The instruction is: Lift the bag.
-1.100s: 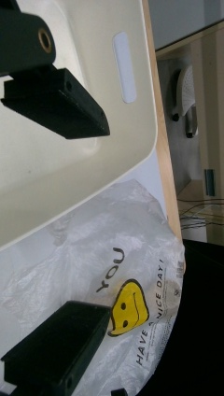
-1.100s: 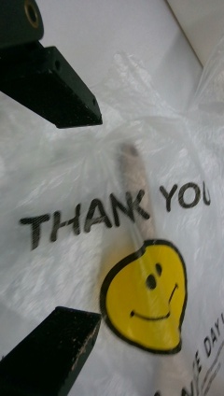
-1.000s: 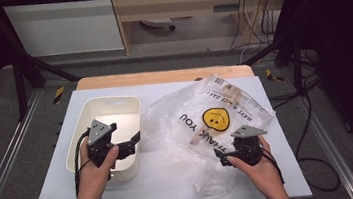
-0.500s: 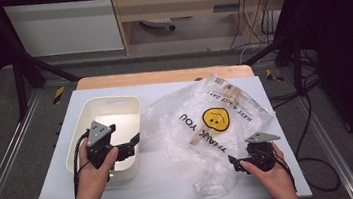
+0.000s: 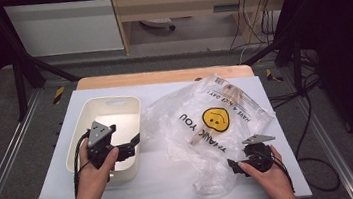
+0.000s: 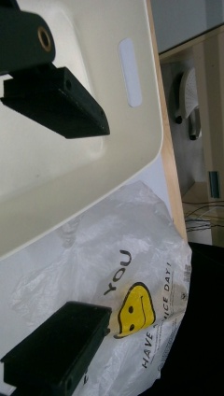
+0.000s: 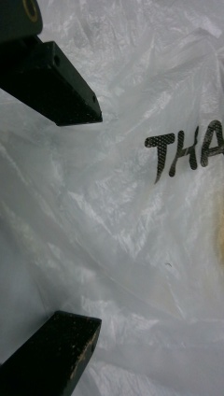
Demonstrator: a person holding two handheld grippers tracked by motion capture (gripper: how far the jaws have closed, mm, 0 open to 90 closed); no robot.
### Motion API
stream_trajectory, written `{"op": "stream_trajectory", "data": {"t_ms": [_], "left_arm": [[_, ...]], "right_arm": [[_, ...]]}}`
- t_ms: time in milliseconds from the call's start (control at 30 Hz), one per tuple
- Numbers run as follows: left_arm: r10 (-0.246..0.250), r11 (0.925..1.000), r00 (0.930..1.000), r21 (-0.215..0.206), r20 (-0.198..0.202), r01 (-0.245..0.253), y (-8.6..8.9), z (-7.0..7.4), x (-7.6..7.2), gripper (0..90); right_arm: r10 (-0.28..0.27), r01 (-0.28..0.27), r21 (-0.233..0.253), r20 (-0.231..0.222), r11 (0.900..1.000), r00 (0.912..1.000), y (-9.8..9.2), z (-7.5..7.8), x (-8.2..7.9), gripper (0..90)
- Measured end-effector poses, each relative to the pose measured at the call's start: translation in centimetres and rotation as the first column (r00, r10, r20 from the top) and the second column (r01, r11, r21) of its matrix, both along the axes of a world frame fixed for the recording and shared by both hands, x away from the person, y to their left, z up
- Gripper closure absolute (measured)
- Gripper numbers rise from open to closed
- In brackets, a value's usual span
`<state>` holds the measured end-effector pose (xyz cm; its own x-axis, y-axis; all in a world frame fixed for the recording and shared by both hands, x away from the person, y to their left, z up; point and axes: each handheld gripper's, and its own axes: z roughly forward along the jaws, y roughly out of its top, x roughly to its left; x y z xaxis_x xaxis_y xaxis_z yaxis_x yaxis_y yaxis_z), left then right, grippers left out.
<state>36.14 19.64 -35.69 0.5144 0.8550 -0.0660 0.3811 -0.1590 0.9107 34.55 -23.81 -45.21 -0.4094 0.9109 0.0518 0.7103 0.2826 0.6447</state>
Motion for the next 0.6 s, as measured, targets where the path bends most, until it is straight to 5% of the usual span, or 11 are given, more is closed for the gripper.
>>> {"op": "stream_trajectory", "data": {"t_ms": [500, 600], "left_arm": [[-0.016, 0.9999, 0.9999, 0.007, -0.005, 0.016, -0.5, -0.1, -0.1, 11.1], [-0.016, 0.9999, 0.9999, 0.005, -0.002, 0.016, -0.5, 0.0, -0.2, 11.1]], "right_arm": [[0.066, -0.066, 0.016, 0.003, 0.998, 0.9978, 2.2, -0.2, -0.3, 2.6], [0.101, -0.100, -0.047, 0.019, 0.994, 0.9947, 2.9, -0.5, -0.6, 2.4]]}}
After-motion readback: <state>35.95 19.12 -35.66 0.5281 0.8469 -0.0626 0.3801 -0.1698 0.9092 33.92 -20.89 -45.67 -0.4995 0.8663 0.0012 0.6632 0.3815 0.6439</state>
